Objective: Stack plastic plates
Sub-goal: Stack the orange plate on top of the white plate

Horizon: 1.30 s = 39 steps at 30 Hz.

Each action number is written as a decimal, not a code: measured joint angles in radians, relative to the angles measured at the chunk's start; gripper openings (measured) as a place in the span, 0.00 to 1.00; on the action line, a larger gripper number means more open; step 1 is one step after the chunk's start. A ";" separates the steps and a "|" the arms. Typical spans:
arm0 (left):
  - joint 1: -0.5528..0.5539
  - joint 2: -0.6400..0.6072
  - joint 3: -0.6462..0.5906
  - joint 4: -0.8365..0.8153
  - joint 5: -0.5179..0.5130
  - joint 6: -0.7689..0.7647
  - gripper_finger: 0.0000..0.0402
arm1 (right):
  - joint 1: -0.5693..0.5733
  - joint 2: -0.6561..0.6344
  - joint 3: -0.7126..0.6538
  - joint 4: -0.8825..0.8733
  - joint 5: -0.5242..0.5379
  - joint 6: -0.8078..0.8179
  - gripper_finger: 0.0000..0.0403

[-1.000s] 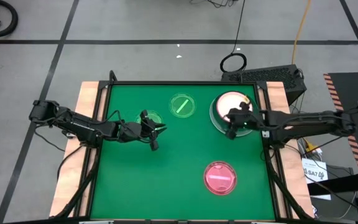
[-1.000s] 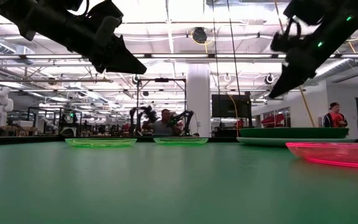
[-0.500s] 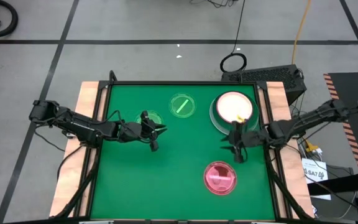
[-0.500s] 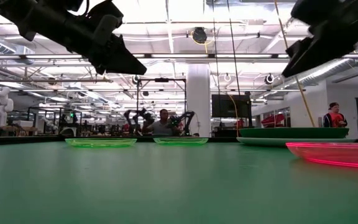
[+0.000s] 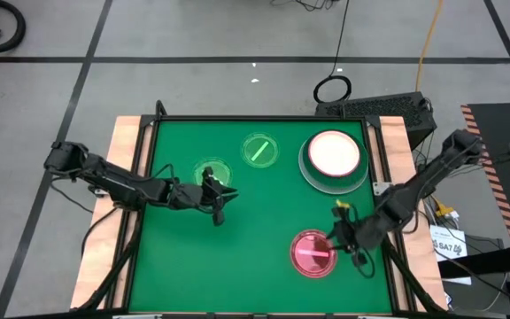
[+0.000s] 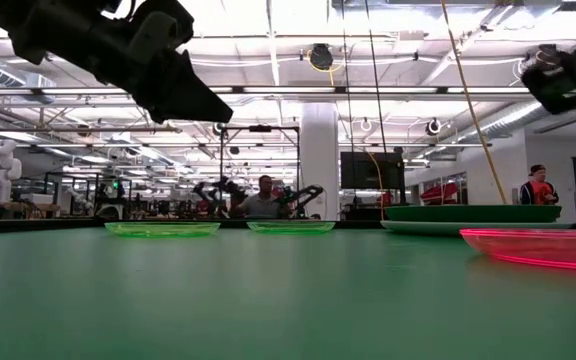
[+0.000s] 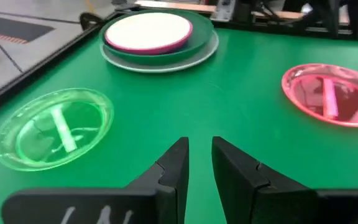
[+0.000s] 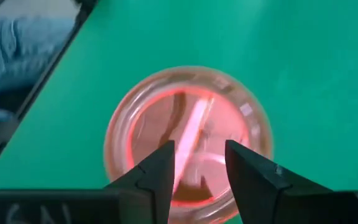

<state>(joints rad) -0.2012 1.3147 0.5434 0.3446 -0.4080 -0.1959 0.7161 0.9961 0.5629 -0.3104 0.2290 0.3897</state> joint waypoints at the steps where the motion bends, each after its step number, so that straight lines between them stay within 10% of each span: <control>1: -0.006 0.013 0.000 0.008 0.000 -0.002 0.19 | 0.021 0.023 0.000 0.004 -0.001 0.013 0.33; 17: 0.009 0.147 0.000 0.104 -0.001 -0.019 0.19 | 0.190 0.355 0.155 0.020 -0.029 0.039 0.26; 39: 0.018 0.147 0.001 0.132 -0.002 0.020 0.19 | 0.187 0.476 0.156 0.017 -0.043 -0.050 0.23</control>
<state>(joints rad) -0.1833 1.4612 0.5442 0.4767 -0.4103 -0.1761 0.9028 1.4723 0.7189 -0.2935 0.1864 0.3392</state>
